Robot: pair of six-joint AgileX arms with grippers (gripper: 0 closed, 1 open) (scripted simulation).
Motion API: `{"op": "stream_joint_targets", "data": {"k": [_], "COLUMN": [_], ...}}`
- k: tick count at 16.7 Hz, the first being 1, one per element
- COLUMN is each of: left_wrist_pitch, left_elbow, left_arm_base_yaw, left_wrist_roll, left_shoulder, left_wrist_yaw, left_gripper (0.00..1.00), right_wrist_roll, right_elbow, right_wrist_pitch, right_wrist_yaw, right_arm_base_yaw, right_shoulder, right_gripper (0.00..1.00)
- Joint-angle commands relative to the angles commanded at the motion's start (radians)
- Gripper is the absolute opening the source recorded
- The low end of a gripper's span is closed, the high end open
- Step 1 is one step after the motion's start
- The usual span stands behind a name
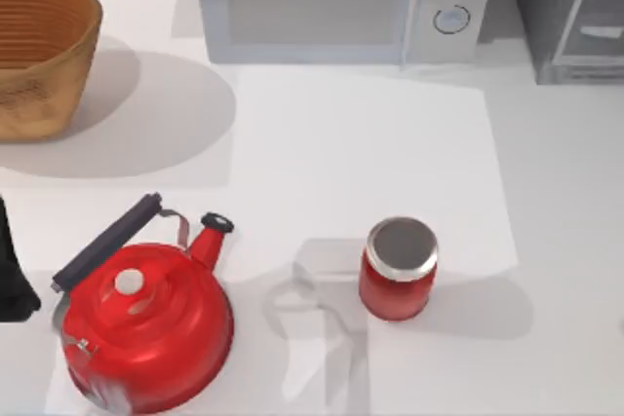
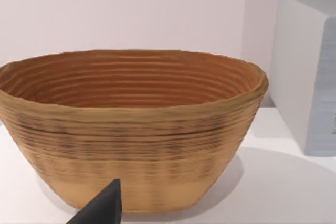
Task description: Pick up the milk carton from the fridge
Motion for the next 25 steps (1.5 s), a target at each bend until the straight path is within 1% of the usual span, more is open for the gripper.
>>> {"op": "stream_joint_targets", "data": {"k": [5, 6, 15, 21, 25], "left_wrist_pitch": [0.000, 0.000, 0.000, 0.000, 0.000], "left_elbow": [0.000, 0.000, 0.000, 0.000, 0.000], "left_arm_base_yaw": [0.000, 0.000, 0.000, 0.000, 0.000], "left_wrist_roll": [0.000, 0.000, 0.000, 0.000, 0.000], "left_shoulder": [0.000, 0.000, 0.000, 0.000, 0.000], "left_wrist_yaw": [0.000, 0.000, 0.000, 0.000, 0.000], "left_gripper": [1.00, 1.00, 1.00, 1.00, 1.00], "right_wrist_roll": [0.000, 0.000, 0.000, 0.002, 0.004], "right_elbow": [0.000, 0.000, -0.001, -0.003, -0.003], "right_wrist_pitch": [0.000, 0.000, -0.004, -0.126, -0.134], "right_wrist_yaw": [0.000, 0.000, 0.000, -0.001, -0.002], "right_arm_base_yaw": [0.000, 0.000, -0.003, -0.003, -0.003], "right_shoulder": [0.000, 0.000, -0.006, -0.131, -0.138], "right_gripper": [0.02, 0.00, 0.00, 0.00, 0.00]}}
